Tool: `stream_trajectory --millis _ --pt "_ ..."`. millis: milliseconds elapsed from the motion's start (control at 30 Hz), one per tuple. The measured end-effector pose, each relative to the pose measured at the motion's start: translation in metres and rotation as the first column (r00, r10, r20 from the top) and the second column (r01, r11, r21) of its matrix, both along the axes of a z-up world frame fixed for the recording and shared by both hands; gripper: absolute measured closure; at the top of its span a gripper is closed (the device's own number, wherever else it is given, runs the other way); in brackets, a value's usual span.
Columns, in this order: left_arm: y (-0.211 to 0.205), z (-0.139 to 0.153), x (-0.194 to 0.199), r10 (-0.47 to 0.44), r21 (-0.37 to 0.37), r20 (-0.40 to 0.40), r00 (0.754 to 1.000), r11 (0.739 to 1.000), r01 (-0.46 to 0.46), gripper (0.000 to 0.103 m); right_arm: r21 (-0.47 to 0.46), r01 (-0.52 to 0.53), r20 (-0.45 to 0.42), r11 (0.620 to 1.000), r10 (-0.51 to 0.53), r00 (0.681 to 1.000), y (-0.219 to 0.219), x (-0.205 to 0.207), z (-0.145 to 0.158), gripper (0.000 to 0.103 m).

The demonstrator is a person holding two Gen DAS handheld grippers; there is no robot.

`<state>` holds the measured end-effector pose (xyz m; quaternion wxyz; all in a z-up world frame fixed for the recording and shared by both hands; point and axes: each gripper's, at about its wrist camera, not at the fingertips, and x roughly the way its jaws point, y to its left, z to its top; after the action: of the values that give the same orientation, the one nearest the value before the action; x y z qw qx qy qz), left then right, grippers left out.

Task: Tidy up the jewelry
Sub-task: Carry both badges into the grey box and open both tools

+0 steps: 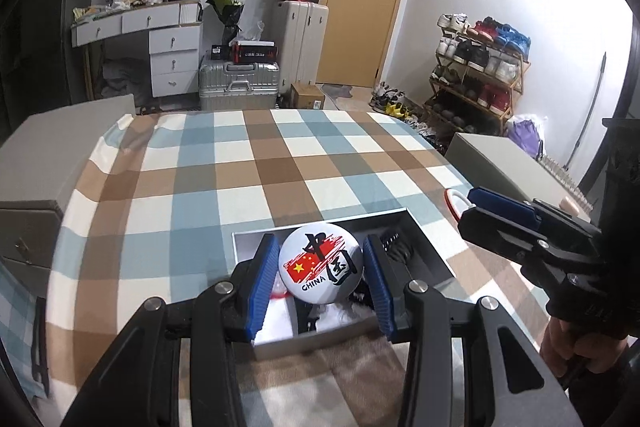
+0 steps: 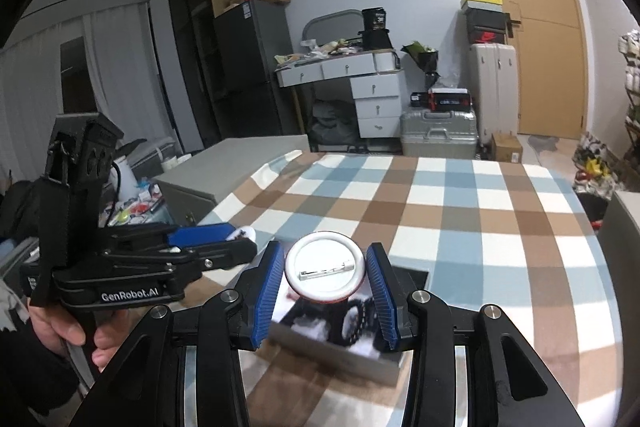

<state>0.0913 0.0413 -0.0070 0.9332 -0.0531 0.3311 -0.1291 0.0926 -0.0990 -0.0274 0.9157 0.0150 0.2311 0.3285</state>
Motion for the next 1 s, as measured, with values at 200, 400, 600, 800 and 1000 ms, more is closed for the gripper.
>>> stream_trajectory --millis 200,400,600,800,1000 --pt "-0.001 -0.004 0.015 -0.016 -0.023 -0.009 1.0 1.0 0.016 0.066 0.029 -0.008 -0.023 1.0 0.009 1.0 0.003 0.022 -0.001 0.061" --pt "-0.004 -0.009 0.026 -0.032 -0.037 -0.016 0.999 0.999 0.031 0.066 0.049 -0.022 -0.042 0.999 0.024 0.999 0.005 0.039 -0.012 0.061" --pt "-0.006 -0.014 0.032 -0.035 -0.039 -0.037 0.999 0.999 0.034 0.066 0.061 -0.022 -0.077 0.998 0.027 0.997 0.005 0.049 -0.021 0.061" --pt "-0.009 -0.019 0.038 -0.038 -0.037 -0.049 0.998 0.999 0.036 0.066 0.07 -0.035 -0.108 0.997 0.042 0.993 0.008 0.055 -0.032 0.061" --pt "-0.011 -0.023 0.04 -0.043 -0.03 -0.065 0.997 0.999 0.041 0.066 0.066 -0.029 -0.129 0.997 0.037 0.991 0.01 0.057 -0.042 0.061"
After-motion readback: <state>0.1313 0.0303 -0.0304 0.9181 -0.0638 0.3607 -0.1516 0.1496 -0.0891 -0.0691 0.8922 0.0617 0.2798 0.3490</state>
